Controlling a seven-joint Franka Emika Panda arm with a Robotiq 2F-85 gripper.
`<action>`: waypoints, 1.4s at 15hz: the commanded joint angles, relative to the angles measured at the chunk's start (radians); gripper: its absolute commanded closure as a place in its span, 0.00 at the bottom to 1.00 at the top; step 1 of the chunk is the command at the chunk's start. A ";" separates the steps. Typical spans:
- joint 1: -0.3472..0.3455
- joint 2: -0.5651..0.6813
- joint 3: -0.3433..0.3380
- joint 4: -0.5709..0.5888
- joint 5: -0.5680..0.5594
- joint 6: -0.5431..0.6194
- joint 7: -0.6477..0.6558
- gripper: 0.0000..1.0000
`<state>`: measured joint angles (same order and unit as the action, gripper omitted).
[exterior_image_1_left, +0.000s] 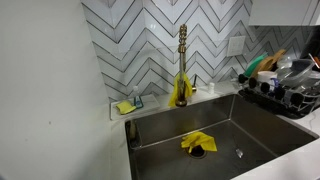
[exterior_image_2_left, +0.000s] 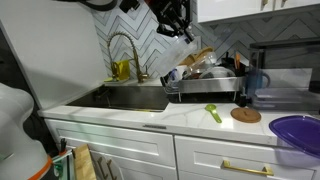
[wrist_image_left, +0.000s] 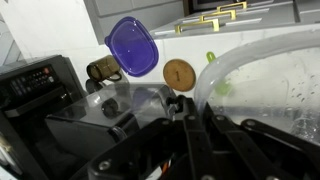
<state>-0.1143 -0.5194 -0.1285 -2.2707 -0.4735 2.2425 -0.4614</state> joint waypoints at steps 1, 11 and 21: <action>0.019 0.024 0.030 0.033 0.033 0.053 0.123 0.98; 0.001 0.205 0.151 0.124 0.053 0.175 0.561 0.98; -0.033 0.273 0.198 0.184 -0.041 0.114 0.766 0.98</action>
<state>-0.1100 -0.2904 0.0275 -2.1331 -0.4520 2.4119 0.1707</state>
